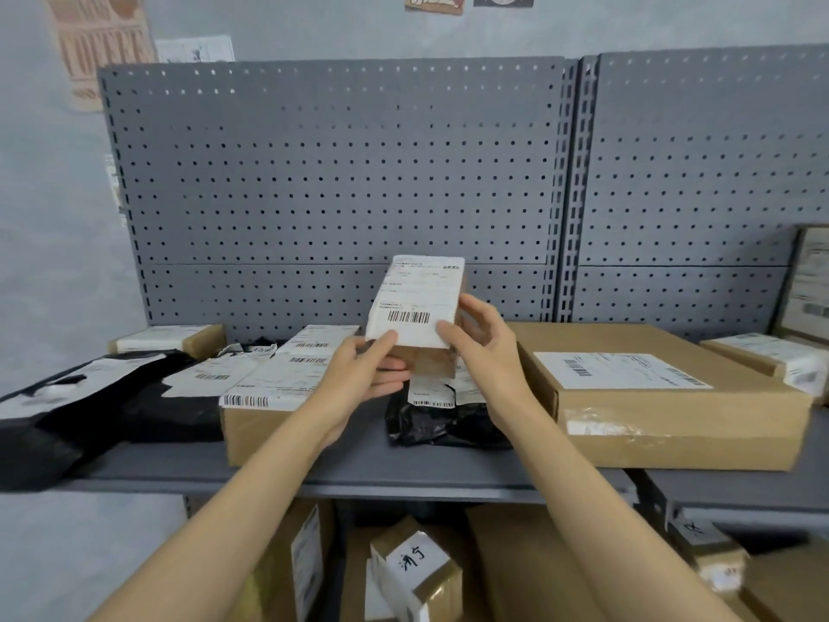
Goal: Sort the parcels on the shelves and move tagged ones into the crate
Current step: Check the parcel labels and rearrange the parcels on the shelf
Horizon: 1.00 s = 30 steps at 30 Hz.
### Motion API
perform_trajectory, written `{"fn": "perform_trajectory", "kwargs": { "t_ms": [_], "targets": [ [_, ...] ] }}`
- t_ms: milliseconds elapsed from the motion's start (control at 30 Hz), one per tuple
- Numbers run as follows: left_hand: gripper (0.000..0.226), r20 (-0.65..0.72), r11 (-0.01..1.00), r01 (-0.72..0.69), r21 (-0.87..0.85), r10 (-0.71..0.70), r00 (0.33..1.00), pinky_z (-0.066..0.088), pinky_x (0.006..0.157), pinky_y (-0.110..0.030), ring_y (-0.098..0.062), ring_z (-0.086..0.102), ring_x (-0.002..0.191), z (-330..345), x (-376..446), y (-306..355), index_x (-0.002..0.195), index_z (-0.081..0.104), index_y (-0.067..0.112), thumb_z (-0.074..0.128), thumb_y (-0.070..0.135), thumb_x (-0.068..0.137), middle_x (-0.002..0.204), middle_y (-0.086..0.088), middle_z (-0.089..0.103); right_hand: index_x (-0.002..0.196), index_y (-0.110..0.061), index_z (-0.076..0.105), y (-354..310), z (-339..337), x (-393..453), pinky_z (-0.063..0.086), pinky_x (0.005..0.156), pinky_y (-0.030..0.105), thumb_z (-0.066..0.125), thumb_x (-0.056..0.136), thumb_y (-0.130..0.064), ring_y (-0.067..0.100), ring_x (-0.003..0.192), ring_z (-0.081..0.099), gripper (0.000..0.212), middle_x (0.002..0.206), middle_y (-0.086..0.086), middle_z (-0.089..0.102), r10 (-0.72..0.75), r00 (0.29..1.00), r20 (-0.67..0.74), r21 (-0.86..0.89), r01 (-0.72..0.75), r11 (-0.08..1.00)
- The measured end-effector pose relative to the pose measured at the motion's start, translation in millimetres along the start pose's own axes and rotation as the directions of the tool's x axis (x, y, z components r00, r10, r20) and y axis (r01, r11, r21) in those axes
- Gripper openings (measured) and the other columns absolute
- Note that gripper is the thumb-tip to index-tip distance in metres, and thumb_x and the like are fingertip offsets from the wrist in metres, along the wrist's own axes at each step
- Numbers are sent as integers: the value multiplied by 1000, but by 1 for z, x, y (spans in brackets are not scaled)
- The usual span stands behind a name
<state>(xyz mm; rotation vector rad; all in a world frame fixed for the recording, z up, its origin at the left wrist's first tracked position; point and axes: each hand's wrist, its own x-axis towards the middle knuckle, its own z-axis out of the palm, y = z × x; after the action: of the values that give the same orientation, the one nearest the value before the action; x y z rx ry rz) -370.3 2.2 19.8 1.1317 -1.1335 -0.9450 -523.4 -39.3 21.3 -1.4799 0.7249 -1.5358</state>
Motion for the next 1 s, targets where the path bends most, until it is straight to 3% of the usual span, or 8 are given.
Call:
{"fn": "perform_trajectory", "kwargs": {
  "t_ms": [133, 267, 367, 500, 633, 733, 867, 1000],
  "targets": [
    [36, -73, 988, 46, 150, -36, 997, 58, 71, -27, -26, 68, 84, -22, 0, 9, 117, 48, 2, 52, 29, 93, 90, -15, 66, 136, -26, 43, 15, 25, -4, 52, 65, 15, 64, 88, -17, -1, 102, 54, 53, 113, -18, 56, 171, 981, 97, 83, -179, 980],
    [24, 19, 923, 170, 344, -188, 982, 59, 69, -28, -30, 69, 79, -40, 0, 15, 110, 48, 9, 48, 29, 95, 95, -16, 63, 139, -24, 42, 27, 48, -6, 49, 90, 32, 60, 90, -16, 12, 116, 55, 53, 129, -4, 56, 260, 954, 149, 101, -276, 956],
    [37, 9, 885, 208, 416, -233, 972, 58, 73, -29, -27, 69, 76, -40, 9, 15, 121, 48, 7, 45, 33, 95, 105, -19, 62, 137, -24, 43, 30, 60, 0, 46, 89, 30, 58, 91, -16, 14, 113, 57, 49, 126, -4, 59, 272, 952, 144, 68, -283, 957],
    [49, 1, 879, 256, 402, -280, 960, 58, 67, -26, -25, 68, 75, -34, 24, 13, 131, 41, 6, 50, 37, 93, 108, -21, 61, 134, -25, 40, 34, 63, 11, 44, 78, 20, 57, 92, -23, 6, 103, 56, 45, 119, -11, 58, 316, 934, 165, -35, -315, 949],
    [48, -9, 857, 287, 428, -313, 950, 57, 68, -27, -25, 64, 75, -29, 33, 7, 129, 43, 5, 45, 39, 95, 102, -21, 61, 137, -25, 35, 45, 60, 19, 43, 88, 27, 61, 89, -32, 13, 115, 53, 55, 129, -7, 56, 415, 889, 192, -168, -387, 907],
    [46, -9, 862, 352, 364, -375, 927, 55, 74, -31, -28, 60, 82, -25, 38, -3, 130, 43, 6, 40, 38, 97, 93, -20, 59, 134, -23, 38, 50, 57, 23, 41, 74, 19, 62, 87, -30, 10, 109, 51, 53, 127, -6, 55, 388, 909, 150, -307, -330, 893],
    [44, -35, 880, 380, 286, -387, 921, 52, 85, -36, -28, 55, 93, -12, 46, -22, 129, 43, 9, 40, 39, 97, 103, -21, 55, 138, -20, 37, 60, 50, 26, 36, 87, 21, 60, 88, -24, 10, 111, 50, 55, 127, -6, 55, 324, 938, 121, -406, -251, 879],
    [48, -76, 887, 422, 187, -415, 906, 50, 88, -39, -29, 52, 105, -6, 57, -27, 133, 40, 9, 42, 39, 96, 122, -19, 48, 133, -7, 44, 64, 49, 35, 38, 94, 30, 51, 93, -20, 26, 120, 49, 43, 133, 9, 54, 356, 927, 116, -686, -184, 704]
  ]
}}
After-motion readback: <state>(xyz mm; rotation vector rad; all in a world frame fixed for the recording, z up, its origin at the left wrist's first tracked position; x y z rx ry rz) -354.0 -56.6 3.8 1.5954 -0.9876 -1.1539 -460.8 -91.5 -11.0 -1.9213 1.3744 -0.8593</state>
